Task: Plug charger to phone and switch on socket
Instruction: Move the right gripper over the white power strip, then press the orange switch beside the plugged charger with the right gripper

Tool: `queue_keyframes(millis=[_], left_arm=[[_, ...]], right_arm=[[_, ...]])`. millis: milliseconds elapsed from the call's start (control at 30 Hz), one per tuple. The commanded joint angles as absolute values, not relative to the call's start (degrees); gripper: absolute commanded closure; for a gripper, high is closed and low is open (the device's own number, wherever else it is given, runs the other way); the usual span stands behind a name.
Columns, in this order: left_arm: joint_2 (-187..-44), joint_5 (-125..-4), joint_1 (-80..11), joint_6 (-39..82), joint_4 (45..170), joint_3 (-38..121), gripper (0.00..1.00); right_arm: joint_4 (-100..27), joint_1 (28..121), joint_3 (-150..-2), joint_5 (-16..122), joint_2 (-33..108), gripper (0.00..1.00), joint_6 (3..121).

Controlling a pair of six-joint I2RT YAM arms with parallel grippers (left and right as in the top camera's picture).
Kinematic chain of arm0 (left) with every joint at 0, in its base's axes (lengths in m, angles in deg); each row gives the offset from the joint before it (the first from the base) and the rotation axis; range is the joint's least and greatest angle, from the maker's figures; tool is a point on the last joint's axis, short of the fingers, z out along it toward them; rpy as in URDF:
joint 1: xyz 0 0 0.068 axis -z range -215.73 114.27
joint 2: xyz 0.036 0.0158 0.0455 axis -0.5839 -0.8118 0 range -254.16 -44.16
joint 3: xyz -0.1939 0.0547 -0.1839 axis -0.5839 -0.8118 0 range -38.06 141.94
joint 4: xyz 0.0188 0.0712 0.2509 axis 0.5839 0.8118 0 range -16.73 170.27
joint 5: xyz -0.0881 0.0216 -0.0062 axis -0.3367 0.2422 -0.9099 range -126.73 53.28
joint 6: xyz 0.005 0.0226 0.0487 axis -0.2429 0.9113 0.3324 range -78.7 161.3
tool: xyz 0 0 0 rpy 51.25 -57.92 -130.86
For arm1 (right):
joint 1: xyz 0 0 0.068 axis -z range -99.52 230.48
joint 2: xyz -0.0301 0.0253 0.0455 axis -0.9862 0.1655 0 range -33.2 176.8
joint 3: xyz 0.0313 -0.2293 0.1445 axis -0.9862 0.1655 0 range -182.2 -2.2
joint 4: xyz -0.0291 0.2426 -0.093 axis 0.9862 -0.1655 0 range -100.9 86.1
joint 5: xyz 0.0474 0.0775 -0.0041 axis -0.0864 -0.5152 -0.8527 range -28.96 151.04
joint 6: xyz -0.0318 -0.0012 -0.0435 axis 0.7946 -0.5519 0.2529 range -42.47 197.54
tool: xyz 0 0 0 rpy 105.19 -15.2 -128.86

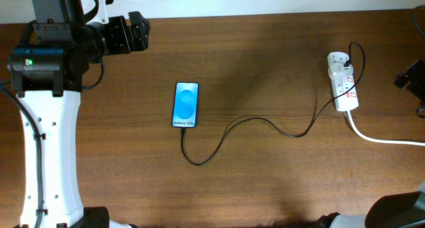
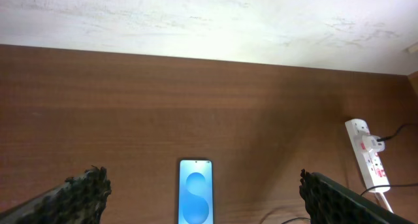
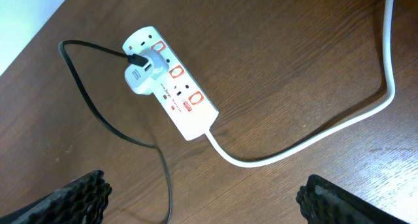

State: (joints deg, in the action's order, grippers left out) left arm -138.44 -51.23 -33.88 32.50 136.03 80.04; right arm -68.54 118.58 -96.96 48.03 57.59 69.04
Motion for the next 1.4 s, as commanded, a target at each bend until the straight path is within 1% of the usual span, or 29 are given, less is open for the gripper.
queue_keyframes(millis=[0,333,533,667,1067,1133,1233,1367], left_arm=[[-137.9,-50.79,-34.03,32.76,135.9,80.54,0.01],[-137.9,-50.79,-34.03,32.76,135.9,80.54,0.01],[-137.9,-50.79,-34.03,32.79,135.9,80.54,0.01],[-137.9,-50.79,-34.03,32.76,135.9,80.54,0.01],[-137.9,-50.79,-34.03,32.76,135.9,80.54,0.01],[-137.9,-50.79,-34.03,32.79,135.9,80.54,0.01],[-137.9,-50.79,-34.03,32.76,135.9,80.54,0.01],[-137.9,-50.79,-34.03,32.76,135.9,80.54,0.01]], right_arm=[[-67.86,118.87,-98.01,47.72,58.59,0.03,69.81],[-66.4,118.87,-98.01,47.74,59.05,0.03,69.35],[-62.29,118.91,-98.01,48.68,59.23,0.03,68.67],[-59.76,120.57,-98.01,48.73,60.91,0.03,68.04],[-50.34,120.64,-98.01,47.92,73.02,0.03,68.32],[-49.07,120.57,-98.01,45.86,75.6,0.03,71.34],[-48.43,120.29,-98.01,44.57,79.23,0.03,72.82],[-47.87,117.71,-97.98,43.83,82.09,0.03,76.76]])
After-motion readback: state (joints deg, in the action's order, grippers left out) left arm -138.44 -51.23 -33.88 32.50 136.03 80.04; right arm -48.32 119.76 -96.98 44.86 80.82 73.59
